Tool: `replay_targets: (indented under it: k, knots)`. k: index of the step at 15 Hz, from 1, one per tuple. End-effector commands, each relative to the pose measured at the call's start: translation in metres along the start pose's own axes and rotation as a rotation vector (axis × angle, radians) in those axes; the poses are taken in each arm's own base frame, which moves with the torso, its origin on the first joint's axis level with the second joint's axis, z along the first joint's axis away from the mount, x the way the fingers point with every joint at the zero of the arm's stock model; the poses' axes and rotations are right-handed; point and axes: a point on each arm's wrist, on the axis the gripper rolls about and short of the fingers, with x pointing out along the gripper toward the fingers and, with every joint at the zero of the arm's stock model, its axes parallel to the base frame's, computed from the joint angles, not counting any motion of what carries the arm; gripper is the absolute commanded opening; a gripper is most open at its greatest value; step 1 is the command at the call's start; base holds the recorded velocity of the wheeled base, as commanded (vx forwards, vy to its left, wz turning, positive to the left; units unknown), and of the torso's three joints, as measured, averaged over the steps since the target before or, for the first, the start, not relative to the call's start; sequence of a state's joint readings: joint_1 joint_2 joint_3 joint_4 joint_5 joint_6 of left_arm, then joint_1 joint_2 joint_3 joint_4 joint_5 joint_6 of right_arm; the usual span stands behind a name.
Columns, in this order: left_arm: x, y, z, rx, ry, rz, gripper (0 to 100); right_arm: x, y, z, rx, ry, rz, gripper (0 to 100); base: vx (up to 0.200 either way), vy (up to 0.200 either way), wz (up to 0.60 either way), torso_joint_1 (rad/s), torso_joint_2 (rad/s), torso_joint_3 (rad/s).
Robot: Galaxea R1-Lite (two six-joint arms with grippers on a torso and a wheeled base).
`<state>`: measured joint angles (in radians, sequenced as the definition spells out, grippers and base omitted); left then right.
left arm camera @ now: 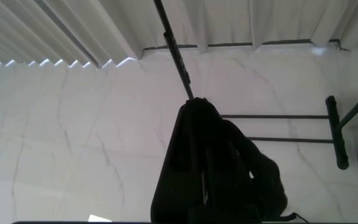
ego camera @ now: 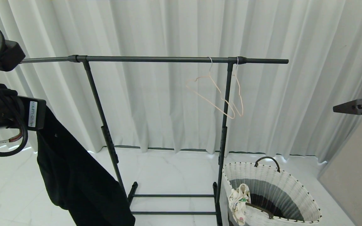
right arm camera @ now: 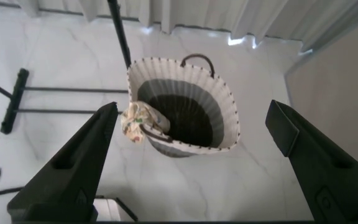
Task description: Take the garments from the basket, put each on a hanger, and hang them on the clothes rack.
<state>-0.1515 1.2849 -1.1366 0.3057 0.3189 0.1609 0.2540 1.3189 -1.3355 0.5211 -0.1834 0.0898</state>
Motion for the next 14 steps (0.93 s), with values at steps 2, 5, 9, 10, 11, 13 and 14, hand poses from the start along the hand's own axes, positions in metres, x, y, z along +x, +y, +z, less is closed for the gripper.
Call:
replay_targets:
  k: [2, 5, 9, 10, 11, 13, 14]
  knots:
    - [0.000, 0.000, 0.000, 0.001, 0.001, 0.000, 0, 0.002, 0.000, 0.000, -0.001, -0.007, 0.001, 100, 0.000, 0.000, 0.00, 0.146, -0.32, -0.173]
    - [-0.001, 0.000, 0.000, -0.002, -0.002, 0.000, 0, 0.002, 0.000, 0.000, -0.001, -0.009, 0.001, 100, 0.000, 0.200, 0.00, 0.038, -0.08, -0.046]
    - [-0.001, 0.000, 0.000, -0.002, -0.003, 0.000, 0, 0.002, 0.001, 0.000, -0.003, -0.012, 0.001, 100, 0.000, 0.200, 0.00, 0.012, -0.01, -0.004]
    - [-0.001, 0.000, 0.000, -0.003, -0.004, 0.001, 0, 0.004, 0.000, 0.000, -0.003, -0.009, -0.001, 100, 0.000, 0.000, 0.00, 0.000, 0.00, 0.000]
    - [-0.002, 0.000, 0.001, -0.001, -0.006, -0.002, 0, 0.007, 0.001, 0.001, 0.004, -0.018, -0.001, 100, 0.000, 0.000, 0.00, 0.000, 0.00, 0.000]
    - [-0.002, 0.000, 0.000, 0.025, -0.006, -0.007, 0, 0.019, 0.003, 0.000, 0.008, -0.071, 0.008, 100, 0.100, 0.000, 0.00, 0.001, 0.00, 0.001]
    - [-0.002, 0.000, 0.001, 0.026, -0.009, -0.006, 0, 0.022, 0.004, -0.001, 0.009, -0.098, 0.019, 100, 0.200, 0.000, 0.00, 0.002, -0.01, 0.002]
